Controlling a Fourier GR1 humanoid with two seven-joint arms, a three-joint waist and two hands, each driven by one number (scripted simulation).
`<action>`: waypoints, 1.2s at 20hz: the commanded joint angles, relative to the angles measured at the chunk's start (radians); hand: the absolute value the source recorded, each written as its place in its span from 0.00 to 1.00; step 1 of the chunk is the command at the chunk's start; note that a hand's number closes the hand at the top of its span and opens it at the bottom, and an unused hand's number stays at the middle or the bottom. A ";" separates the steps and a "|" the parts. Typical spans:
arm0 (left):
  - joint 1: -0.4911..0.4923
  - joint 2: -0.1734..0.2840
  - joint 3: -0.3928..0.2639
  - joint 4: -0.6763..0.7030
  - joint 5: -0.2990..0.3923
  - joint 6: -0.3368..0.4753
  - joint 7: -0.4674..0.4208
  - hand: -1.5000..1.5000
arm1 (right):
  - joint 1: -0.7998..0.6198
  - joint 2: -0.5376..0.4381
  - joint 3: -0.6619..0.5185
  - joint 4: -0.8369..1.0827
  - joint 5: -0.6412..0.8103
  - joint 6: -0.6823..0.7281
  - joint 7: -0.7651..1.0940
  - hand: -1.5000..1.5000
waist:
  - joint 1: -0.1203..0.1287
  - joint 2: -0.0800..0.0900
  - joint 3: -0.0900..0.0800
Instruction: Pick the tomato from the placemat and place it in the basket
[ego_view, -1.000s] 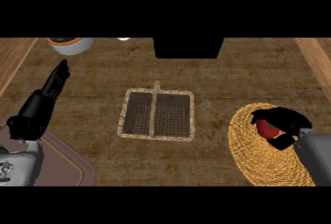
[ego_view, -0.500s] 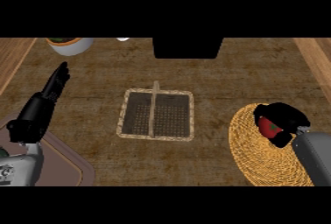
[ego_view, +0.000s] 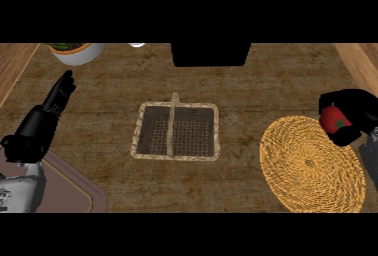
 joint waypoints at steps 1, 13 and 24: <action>0.001 0.003 0.006 0.017 -0.004 -0.003 -0.006 0.50 | 0.032 0.035 -0.082 -0.157 -0.058 -0.053 0.061 1.00 | -0.007 0.000 0.001; 0.039 0.012 0.016 0.001 0.013 -0.025 -0.016 0.50 | -0.368 0.147 -0.347 -0.493 -0.572 0.185 0.265 1.00 | 0.001 -0.006 -0.001; -0.006 0.000 0.010 -0.028 0.009 -0.020 0.036 0.50 | -0.795 0.318 -0.223 -0.566 -0.796 0.302 0.915 1.00 | 0.012 -0.004 0.000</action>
